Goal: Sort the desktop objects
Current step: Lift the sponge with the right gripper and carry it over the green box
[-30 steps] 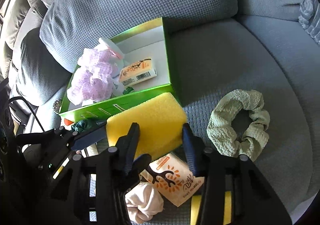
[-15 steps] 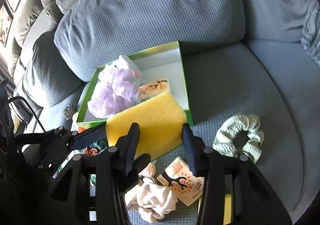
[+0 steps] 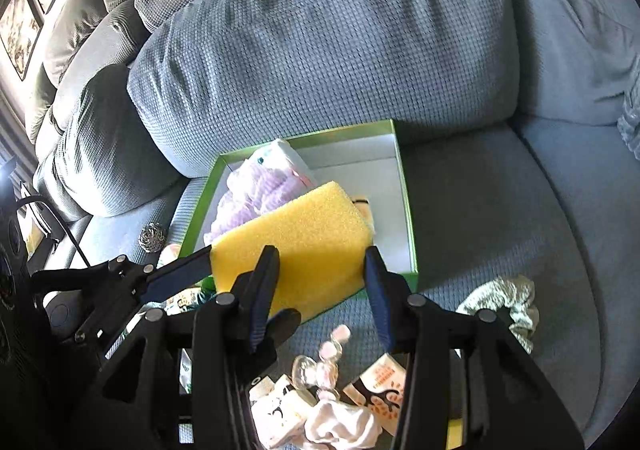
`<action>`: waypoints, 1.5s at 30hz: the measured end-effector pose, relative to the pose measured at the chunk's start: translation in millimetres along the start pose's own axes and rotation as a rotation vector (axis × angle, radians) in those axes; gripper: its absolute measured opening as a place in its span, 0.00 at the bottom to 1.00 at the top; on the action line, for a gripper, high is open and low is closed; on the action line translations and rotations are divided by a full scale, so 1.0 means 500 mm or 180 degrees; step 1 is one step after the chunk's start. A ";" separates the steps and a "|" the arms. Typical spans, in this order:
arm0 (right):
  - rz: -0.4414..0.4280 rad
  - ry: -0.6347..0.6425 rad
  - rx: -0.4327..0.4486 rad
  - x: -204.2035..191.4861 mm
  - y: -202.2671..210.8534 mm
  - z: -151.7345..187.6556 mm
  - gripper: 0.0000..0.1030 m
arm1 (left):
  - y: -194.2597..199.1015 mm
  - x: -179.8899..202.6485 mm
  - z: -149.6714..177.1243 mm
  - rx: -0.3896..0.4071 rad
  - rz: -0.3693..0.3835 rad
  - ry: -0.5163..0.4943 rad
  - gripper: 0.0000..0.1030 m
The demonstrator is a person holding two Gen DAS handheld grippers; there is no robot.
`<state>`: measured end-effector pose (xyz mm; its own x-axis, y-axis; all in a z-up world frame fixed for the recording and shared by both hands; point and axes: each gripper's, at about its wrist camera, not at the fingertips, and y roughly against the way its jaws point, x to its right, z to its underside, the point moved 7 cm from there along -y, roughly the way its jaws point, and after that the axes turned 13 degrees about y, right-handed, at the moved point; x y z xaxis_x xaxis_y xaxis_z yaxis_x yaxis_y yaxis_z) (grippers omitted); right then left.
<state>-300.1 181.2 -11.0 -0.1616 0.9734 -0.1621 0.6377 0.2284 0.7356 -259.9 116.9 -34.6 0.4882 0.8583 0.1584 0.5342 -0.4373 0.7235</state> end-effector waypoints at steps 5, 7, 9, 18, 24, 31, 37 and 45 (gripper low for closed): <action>-0.0005 0.0053 0.0032 -0.008 -0.004 -0.023 0.41 | 0.002 -0.019 -0.013 0.0031 -0.0015 0.0032 0.58; -0.0009 0.0063 0.0037 -0.011 -0.007 -0.029 0.42 | -0.001 -0.025 -0.017 0.0030 -0.0028 0.0045 0.58; -0.0019 0.0068 0.0038 -0.013 -0.014 -0.035 0.42 | -0.006 -0.030 -0.019 0.0025 -0.0041 0.0058 0.58; -0.0072 0.0076 -0.0012 -0.018 -0.058 -0.052 0.41 | -0.036 -0.066 -0.029 -0.0040 -0.0109 0.0136 0.58; -0.0083 0.0086 -0.0050 -0.014 -0.083 -0.061 0.42 | -0.054 -0.081 -0.033 -0.0077 -0.0118 0.0185 0.58; -0.0068 0.0099 -0.0080 -0.008 -0.096 -0.067 0.42 | -0.064 -0.084 -0.034 -0.0093 -0.0111 0.0230 0.58; -0.0053 0.0097 -0.0117 -0.003 -0.110 -0.065 0.42 | -0.076 -0.090 -0.027 -0.0130 -0.0114 0.0276 0.58; -0.0011 0.0092 -0.0140 0.004 -0.125 -0.068 0.47 | -0.091 -0.100 -0.027 -0.0159 -0.0131 0.0332 0.58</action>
<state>-365.7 168.3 -35.1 -0.1858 0.9716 -0.1463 0.6036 0.2303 0.7633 -317.9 97.7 -66.4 0.3908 0.8996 0.1949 0.5159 -0.3894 0.7630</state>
